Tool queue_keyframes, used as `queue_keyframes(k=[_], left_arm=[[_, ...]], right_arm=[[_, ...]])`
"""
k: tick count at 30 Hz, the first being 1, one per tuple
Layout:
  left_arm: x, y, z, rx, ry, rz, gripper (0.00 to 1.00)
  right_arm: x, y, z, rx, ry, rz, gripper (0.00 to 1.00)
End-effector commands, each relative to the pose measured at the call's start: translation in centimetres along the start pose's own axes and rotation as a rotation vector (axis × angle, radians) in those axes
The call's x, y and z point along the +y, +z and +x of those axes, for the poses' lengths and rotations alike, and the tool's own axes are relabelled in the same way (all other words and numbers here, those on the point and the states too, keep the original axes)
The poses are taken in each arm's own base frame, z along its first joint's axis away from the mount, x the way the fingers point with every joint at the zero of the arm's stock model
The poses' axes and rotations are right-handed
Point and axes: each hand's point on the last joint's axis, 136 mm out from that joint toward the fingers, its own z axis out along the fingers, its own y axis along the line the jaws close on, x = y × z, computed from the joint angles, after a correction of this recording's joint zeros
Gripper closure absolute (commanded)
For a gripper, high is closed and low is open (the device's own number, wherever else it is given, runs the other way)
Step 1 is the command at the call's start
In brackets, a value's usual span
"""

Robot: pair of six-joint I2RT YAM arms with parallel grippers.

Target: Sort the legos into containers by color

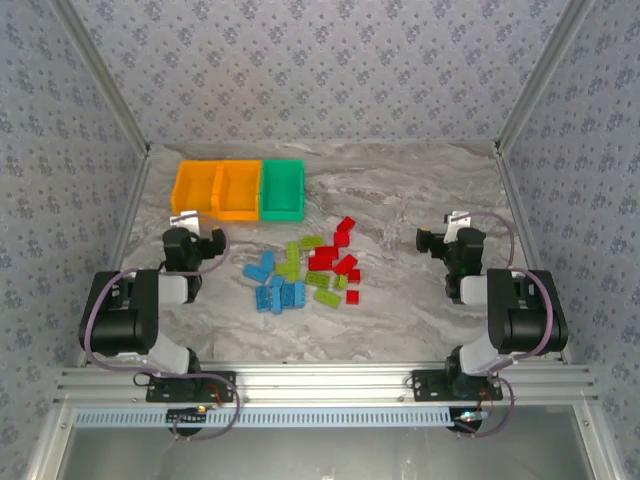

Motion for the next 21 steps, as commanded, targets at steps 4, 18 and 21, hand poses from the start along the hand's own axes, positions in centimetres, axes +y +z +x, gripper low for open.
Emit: queue_keyframes(k=[4,18,21], left_arm=[[0.0,0.3,-1.2,-0.032,0.005,-0.004,0.01],[0.0,0.3,-1.2,-0.033,0.005,-0.004,0.01],[0.0,0.3,-1.2,-0.033,0.006,-0.002,0.01]], right_arm=[[0.1,0.2,-0.5,-0.004,-0.022,-0.002,0.00],[-0.2,-0.3,-1.2,-0.017,-0.005,0.001,0.00],[-1.2,-2.7,-3.5,0.021,0.050,0.091,0.00]])
